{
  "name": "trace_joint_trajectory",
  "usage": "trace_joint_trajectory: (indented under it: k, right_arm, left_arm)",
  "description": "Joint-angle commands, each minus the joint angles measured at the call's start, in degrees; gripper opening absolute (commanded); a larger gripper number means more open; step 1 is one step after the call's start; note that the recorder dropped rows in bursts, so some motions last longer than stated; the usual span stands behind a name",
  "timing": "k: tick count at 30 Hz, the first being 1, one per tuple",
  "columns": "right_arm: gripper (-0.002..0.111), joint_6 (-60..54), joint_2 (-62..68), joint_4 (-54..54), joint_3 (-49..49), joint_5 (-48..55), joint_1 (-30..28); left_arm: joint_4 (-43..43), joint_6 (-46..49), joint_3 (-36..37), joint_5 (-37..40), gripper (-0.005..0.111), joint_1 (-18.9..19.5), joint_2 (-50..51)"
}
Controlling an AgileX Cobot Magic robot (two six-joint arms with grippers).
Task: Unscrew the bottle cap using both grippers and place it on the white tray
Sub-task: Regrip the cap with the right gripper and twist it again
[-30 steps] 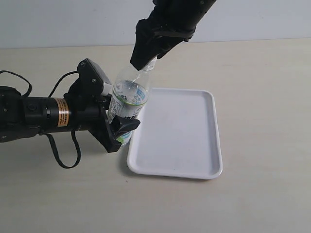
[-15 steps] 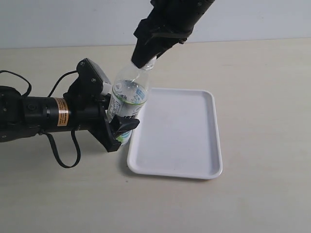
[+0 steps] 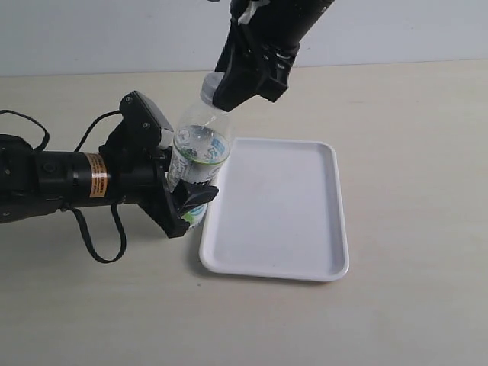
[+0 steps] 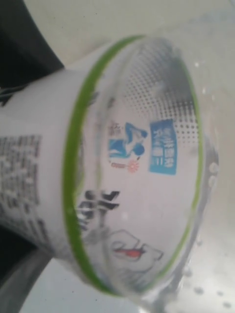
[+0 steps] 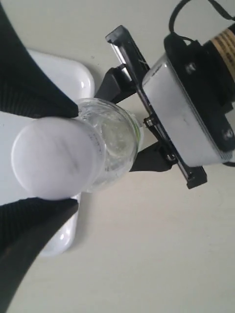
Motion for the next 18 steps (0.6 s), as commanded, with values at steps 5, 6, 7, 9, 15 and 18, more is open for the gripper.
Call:
trace_joint_trajectory:
  k: [5,6,7,9,15,18]
  right_arm:
    - [0.0,-19.6,-0.2,-0.8,-0.2,-1.2,-0.1]
    - [0.0,-20.9,-0.2,-0.8,-0.2,-1.2,-0.1]
    - [0.0,-24.3,-0.2,-0.8,-0.2,-1.1,-0.1]
    - [0.0,-30.2,-0.2,-0.8,-0.2,-1.1,-0.1]
    - [0.0,-48.8,-0.2,-0.8,-0.2,-1.1,-0.1]
    - [0.0,-48.8,-0.2,-1.8,-0.2,-1.2,-0.1]
  left_arm:
    - [-0.5,-0.3,-0.3,-2.4,0.0,-0.1,-1.0]
    - [-0.5,-0.3,-0.3,-2.4,0.0,-0.1,-1.0]
    - [-0.5,-0.3,-0.3,-2.4,0.0,-0.1,-1.0]
    - [-0.5,-0.3,-0.3,-2.4,0.0,-0.1,-1.0]
    - [-0.5,-0.3,-0.3,-2.4,0.0,-0.1,-1.0]
    - [-0.5,-0.3,-0.3,-2.4,0.0,-0.1,-1.0]
